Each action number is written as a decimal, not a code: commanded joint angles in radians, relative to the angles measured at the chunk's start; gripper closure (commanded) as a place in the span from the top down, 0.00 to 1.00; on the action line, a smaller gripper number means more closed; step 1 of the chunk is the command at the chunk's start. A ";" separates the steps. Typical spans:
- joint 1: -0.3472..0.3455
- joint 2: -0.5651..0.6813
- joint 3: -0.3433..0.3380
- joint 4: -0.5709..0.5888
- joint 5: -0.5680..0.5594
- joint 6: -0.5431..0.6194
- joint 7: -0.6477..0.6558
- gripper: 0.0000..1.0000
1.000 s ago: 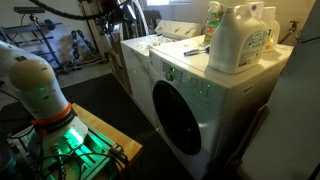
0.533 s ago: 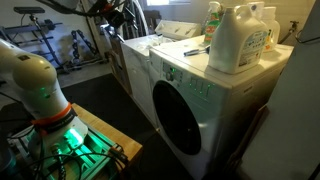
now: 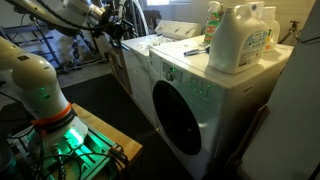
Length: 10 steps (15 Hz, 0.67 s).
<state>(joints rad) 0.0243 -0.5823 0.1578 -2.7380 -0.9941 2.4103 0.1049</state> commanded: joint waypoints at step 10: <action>0.000 0.178 0.109 0.024 -0.232 -0.121 0.369 1.00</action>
<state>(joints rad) 0.0216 -0.4820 0.2164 -2.7258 -1.1008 2.3419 0.2986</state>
